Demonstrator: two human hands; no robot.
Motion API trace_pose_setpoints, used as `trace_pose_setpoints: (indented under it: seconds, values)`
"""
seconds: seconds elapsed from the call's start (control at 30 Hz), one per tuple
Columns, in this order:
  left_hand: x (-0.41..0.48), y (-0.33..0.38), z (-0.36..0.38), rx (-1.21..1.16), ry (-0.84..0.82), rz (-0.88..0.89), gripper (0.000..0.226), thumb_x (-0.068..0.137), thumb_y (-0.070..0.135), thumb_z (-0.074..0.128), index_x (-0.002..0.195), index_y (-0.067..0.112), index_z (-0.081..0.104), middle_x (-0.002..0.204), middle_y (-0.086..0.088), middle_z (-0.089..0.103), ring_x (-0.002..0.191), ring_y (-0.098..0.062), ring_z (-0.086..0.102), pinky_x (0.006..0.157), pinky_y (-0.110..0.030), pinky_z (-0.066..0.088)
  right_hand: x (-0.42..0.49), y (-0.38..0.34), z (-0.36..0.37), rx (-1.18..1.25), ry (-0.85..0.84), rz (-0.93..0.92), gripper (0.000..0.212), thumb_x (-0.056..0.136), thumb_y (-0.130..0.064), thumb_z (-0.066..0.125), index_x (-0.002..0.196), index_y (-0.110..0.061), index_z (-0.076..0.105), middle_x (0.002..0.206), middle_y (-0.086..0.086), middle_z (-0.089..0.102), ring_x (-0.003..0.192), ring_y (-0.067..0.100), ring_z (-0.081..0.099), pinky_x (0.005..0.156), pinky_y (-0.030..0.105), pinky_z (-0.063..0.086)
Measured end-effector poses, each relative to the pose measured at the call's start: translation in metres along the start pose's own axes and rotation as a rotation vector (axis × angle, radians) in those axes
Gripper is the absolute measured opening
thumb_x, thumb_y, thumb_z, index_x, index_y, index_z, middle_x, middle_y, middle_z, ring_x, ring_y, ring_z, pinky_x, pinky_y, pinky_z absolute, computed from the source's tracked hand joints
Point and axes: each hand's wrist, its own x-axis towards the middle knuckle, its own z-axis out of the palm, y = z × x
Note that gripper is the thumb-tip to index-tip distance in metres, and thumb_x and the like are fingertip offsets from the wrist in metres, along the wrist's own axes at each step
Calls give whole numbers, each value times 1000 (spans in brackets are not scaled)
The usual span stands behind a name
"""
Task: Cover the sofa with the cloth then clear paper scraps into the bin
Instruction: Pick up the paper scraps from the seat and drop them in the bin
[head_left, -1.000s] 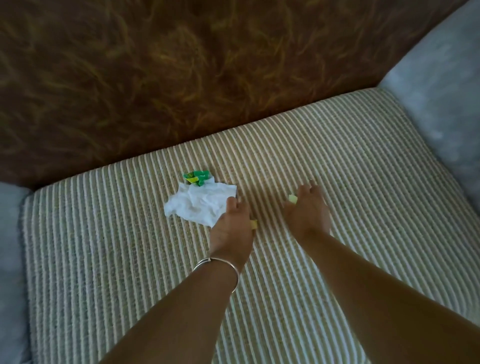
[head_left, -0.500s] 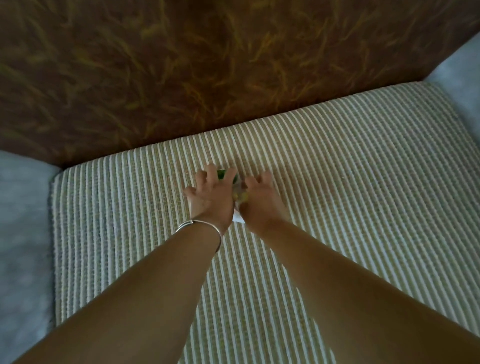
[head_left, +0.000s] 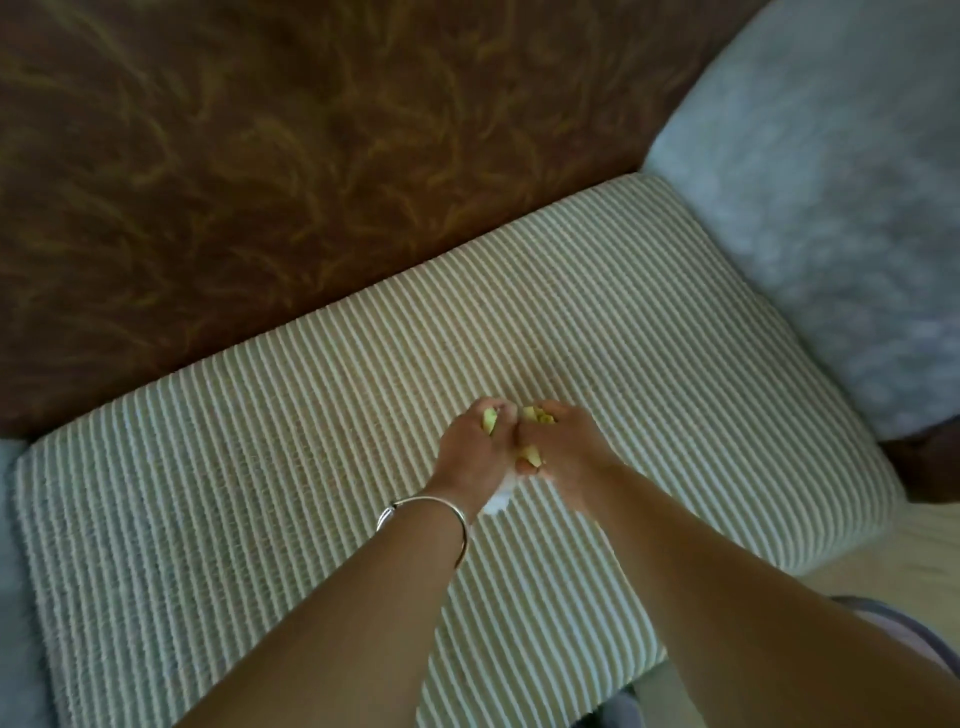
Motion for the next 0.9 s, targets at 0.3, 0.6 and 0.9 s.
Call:
trace_pose_setpoints:
  seconds: [0.3, 0.6, 0.9]
  values:
    - [-59, 21, 177, 172, -102, -56, 9, 87, 8, 52, 78, 10, 52, 79, -10, 60, 78, -25, 62, 67, -28, 49, -63, 54, -182, 125, 200, 164, 32, 86, 16, 38, 70, -4, 57, 68, 15, 57, 59, 22, 56, 57, 29, 51]
    - [-147, 5, 394, 384, -240, -14, 43, 97, 32, 43, 113, -5, 53, 119, -24, 60, 113, -38, 55, 86, -35, 42, -124, 174, -374, -99, 508, 241, 34, 91, -36, 54, 60, -20, 54, 65, 0, 55, 57, 14, 49, 59, 29, 45]
    - [-162, -47, 481, 277, -286, -414, 94, 61, 72, 57, 133, 12, 42, 130, -11, 56, 117, -31, 56, 101, -40, 46, -143, 241, -429, -11, 475, 367, 34, 94, -39, 46, 83, -12, 62, 78, 12, 59, 80, 30, 60, 82, 47, 55]
